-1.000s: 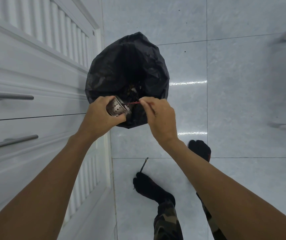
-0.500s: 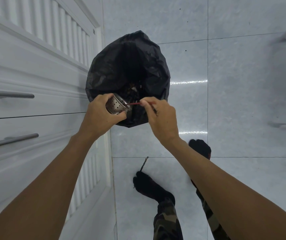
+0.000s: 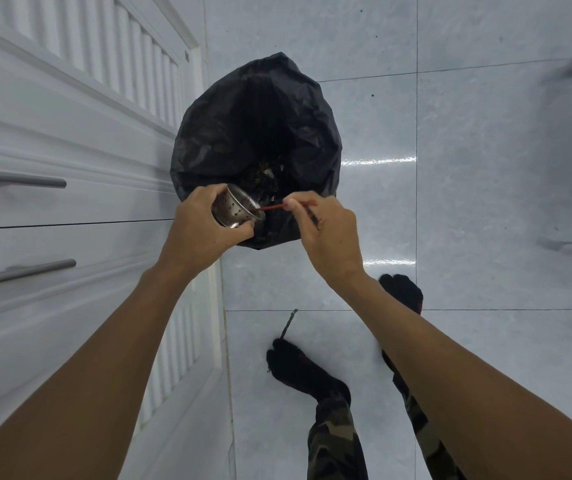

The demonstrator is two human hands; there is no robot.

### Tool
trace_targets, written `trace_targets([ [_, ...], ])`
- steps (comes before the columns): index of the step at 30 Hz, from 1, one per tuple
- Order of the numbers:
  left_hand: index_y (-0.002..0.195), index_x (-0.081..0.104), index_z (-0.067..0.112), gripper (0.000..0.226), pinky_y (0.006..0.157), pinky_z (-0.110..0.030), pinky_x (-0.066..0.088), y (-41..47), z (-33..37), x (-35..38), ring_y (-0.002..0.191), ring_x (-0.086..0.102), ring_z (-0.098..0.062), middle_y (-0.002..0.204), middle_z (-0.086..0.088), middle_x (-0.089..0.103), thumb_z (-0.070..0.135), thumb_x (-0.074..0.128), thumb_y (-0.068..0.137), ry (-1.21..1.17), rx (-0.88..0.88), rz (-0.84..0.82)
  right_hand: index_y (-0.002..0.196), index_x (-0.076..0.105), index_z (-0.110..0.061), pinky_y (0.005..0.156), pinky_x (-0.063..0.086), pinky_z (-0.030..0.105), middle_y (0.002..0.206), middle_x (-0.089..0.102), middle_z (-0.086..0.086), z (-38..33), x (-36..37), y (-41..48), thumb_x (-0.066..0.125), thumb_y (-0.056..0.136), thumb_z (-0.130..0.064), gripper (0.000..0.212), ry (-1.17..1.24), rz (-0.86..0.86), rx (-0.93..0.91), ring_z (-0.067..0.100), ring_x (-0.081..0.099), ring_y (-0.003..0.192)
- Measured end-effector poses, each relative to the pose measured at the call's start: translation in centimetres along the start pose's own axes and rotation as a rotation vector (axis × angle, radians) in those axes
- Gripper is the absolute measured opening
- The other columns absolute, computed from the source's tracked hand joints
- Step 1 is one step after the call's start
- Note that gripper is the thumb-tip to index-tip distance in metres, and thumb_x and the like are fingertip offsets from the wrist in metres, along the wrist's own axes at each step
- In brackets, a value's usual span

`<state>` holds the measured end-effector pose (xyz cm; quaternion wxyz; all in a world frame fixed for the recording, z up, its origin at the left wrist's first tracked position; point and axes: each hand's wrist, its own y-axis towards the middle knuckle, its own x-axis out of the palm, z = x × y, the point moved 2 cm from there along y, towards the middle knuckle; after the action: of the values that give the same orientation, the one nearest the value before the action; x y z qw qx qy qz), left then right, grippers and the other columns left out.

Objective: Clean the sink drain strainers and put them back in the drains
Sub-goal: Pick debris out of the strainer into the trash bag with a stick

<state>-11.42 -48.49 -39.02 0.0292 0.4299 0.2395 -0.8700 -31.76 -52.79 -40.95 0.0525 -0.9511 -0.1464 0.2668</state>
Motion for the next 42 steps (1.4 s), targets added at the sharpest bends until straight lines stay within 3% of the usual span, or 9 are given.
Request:
trace_targets([
  [2, 0.138, 0.054, 0.014, 0.073, 0.086, -0.021, 0.048, 0.0, -0.1, -0.1, 0.110, 0.056, -0.016, 0.130, -0.006, 0.061, 0.037, 0.086, 0.077, 0.006, -0.001, 0.001, 0.111, 0.074, -0.017, 0.072, 0.051, 0.010, 0.094, 0.074, -0.005, 0.4, -0.5, 0.4, 0.060, 0.102, -0.025, 0.020, 0.022, 0.087, 0.041, 0.008, 0.065, 0.080],
  [6, 0.136, 0.054, 0.015, 0.071, 0.084, -0.019, 0.047, 0.1, -0.2, -0.2, 0.110, 0.057, -0.018, 0.128, -0.006, 0.061, 0.037, 0.086, 0.077, 0.006, -0.001, 0.004, 0.113, 0.075, -0.014, 0.075, 0.051, 0.007, 0.098, 0.076, -0.001, -0.5, 0.3, 0.3, 0.063, 0.099, -0.022, 0.020, -0.027, -0.070, -0.092, 0.009, 0.066, 0.083],
  [10, 0.136, 0.054, 0.016, 0.071, 0.082, -0.015, 0.044, 0.0, -0.2, -0.1, 0.109, 0.055, -0.014, 0.129, -0.005, 0.061, 0.038, 0.085, 0.077, -0.003, -0.006, -0.004, 0.115, 0.075, -0.015, 0.083, 0.057, 0.018, 0.103, 0.075, -0.002, -0.3, -0.4, 1.4, 0.061, 0.101, -0.025, 0.022, 0.039, 0.078, 0.004, 0.012, 0.068, 0.091],
  [15, 0.134, 0.055, 0.017, 0.067, 0.081, -0.014, 0.048, 0.3, -0.4, -0.2, 0.105, 0.057, -0.014, 0.123, -0.002, 0.063, 0.039, 0.084, 0.077, -0.019, -0.012, -0.001, 0.116, 0.074, -0.017, 0.083, 0.059, 0.029, 0.101, 0.075, -0.001, -1.0, 0.6, 1.0, 0.059, 0.102, -0.027, 0.023, -0.070, -0.091, -0.056, 0.014, 0.067, 0.089],
  [18, 0.134, 0.054, 0.020, 0.070, 0.079, -0.012, 0.047, 0.3, -0.3, -0.2, 0.107, 0.057, -0.013, 0.122, 0.004, 0.060, 0.040, 0.086, 0.075, -0.039, -0.028, -0.002, 0.116, 0.073, -0.018, 0.080, 0.058, 0.025, 0.101, 0.075, -0.003, -0.4, -0.6, 1.9, 0.056, 0.103, -0.030, 0.024, -0.074, 0.097, 0.041, 0.013, 0.066, 0.087],
  [27, 0.141, 0.048, 0.022, 0.088, 0.079, -0.002, 0.042, -0.6, 1.0, -1.3, 0.119, 0.051, -0.013, 0.135, -0.001, 0.046, 0.018, 0.092, 0.065, -0.090, -0.001, 0.007, 0.116, 0.073, -0.020, 0.083, 0.059, 0.025, 0.102, 0.075, -0.005, -2.2, -2.6, 1.8, 0.056, 0.103, -0.033, 0.026, -0.048, 0.051, 0.042, 0.011, 0.068, 0.087],
  [33, 0.137, 0.049, 0.021, 0.079, 0.091, -0.009, 0.044, -2.2, 4.4, -4.2, 0.115, 0.055, -0.009, 0.128, 0.003, 0.056, 0.024, 0.090, 0.069, -0.199, -0.030, 0.188, 0.119, 0.071, -0.026, 0.087, 0.056, 0.021, 0.108, 0.074, -0.009, -6.1, -4.3, 2.3, 0.050, 0.104, -0.043, 0.031, -0.155, 0.007, 0.036, 0.009, 0.066, 0.093],
  [38, 0.132, 0.048, 0.021, 0.078, 0.093, -0.033, 0.055, -4.0, 8.7, -6.7, 0.113, 0.059, -0.016, 0.123, 0.002, 0.058, 0.024, 0.090, 0.066, -0.293, -0.058, 0.301, 0.117, 0.071, -0.029, 0.081, 0.051, 0.017, 0.105, 0.074, -0.009, -10.2, -7.1, 2.5, 0.049, 0.104, -0.044, 0.029, -0.218, 0.023, 0.001, 0.007, 0.064, 0.090],
  [42, 0.131, 0.046, 0.023, 0.079, 0.095, -0.037, 0.055, -5.3, 12.7, -9.7, 0.114, 0.058, -0.015, 0.124, 0.004, 0.057, 0.028, 0.091, 0.066, -0.333, -0.071, 0.336, 0.118, 0.070, -0.030, 0.078, 0.051, 0.019, 0.106, 0.073, -0.008, -14.3, -10.3, 1.9, 0.048, 0.105, -0.044, 0.029, -0.266, 0.026, -0.016, 0.009, 0.063, 0.092],
])
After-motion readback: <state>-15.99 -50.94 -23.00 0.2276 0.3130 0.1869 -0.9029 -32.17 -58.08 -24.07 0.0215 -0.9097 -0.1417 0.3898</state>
